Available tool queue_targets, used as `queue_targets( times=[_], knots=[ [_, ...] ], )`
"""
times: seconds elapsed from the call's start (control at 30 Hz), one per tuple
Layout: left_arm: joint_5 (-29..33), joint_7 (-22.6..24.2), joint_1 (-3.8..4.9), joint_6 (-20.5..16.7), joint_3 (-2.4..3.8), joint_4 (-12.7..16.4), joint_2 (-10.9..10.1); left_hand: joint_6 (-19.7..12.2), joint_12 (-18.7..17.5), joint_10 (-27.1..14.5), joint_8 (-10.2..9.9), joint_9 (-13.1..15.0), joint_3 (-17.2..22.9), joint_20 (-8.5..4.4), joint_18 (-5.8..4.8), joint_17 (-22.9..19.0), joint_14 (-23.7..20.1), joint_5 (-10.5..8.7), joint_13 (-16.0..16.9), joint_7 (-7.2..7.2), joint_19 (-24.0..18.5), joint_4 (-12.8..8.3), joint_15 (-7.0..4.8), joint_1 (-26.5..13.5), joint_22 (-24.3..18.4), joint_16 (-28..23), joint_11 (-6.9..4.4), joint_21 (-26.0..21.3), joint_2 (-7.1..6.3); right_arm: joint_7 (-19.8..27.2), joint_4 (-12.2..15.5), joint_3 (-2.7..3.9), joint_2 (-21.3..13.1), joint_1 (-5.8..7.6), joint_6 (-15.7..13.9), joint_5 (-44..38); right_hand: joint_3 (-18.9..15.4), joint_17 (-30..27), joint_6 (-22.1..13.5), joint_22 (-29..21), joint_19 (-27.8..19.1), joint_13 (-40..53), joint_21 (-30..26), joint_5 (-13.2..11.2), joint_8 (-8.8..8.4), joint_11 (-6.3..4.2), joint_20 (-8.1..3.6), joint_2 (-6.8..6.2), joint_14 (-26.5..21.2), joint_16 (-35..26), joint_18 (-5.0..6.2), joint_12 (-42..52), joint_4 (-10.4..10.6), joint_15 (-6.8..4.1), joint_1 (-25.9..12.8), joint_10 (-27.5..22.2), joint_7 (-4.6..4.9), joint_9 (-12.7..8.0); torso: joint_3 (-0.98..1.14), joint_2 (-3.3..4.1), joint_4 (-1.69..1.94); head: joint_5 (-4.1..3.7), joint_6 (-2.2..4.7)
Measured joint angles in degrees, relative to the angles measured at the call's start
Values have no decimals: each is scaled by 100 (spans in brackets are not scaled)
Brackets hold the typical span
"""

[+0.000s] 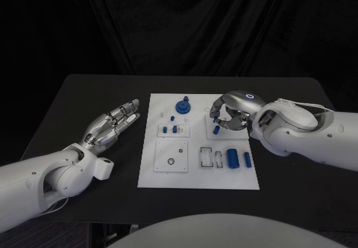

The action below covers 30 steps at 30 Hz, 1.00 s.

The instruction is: Assemble the parts on the task board

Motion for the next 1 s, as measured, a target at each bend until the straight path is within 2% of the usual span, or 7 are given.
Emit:
queue_targets(
  times=[0.17,0.37,0.4,0.43,0.63,1.0],
  knots=[
    [0,0,-20,13,0,1,1,0,0,0,0,0,0,21,0,1,0,0,0,0,21,0,0,0,0,0,0,0,0,7,335,-12,169,-10,9,-16,-5,51,0,0,20,-2,60,0,0,0,-20,0,41,31,1,-3,-5,-1,0,0,0,5,-1,2,-3,15,0],
    [0,0,-25,26,0,5,4,0,0,0,0,-1,8,21,5,2,0,0,0,0,21,-8,0,0,1,0,0,0,0,21,432,-25,477,-99,21,-121,-5,61,0,-1,40,-3,60,-2,-24,0,0,-1,41,30,2,-16,-5,-1,0,0,0,5,-1,4,-2,52,2],
    [0,0,-25,28,0,5,5,0,0,0,0,-1,10,21,25,2,0,0,0,0,21,-10,0,0,3,0,0,0,0,23,431,-26,503,-111,23,-136,-5,61,0,-1,40,-3,60,-5,-23,0,0,-1,41,30,2,-17,-5,-1,0,0,0,5,-1,4,-2,59,2],
    [1,0,-26,29,0,5,9,0,0,0,0,-1,18,21,91,2,0,0,-1,0,21,-17,0,0,6,0,0,0,0,25,427,-26,543,-133,27,-157,-5,61,0,-1,40,-6,60,-14,-23,-1,0,-1,41,30,2,-21,-5,-1,0,1,0,5,-1,4,-2,61,2],
    [1,1,-31,37,0,-1,25,-20,-1,0,0,-1,24,41,90,3,0,0,-1,20,1,-23,42,0,6,0,0,0,0,42,290,-31,820,-311,67,-329,-6,61,-21,-1,40,-19,60,-21,-24,-2,0,-1,41,30,3,-26,-5,-1,0,43,-21,11,2,2,-1,129,2],
    [1,1,-64,57,0,-32,49,-20,20,0,0,-2,55,62,89,4,0,0,-1,20,22,-23,42,0,6,0,0,0,0,76,14,-30,1138,-571,144,-557,-37,70,-21,-1,40,-22,60,-126,-46,-33,0,-2,41,53,4,-59,-38,-1,-1,112,-21,45,-1,-1,-3,197,3]
  ],
)
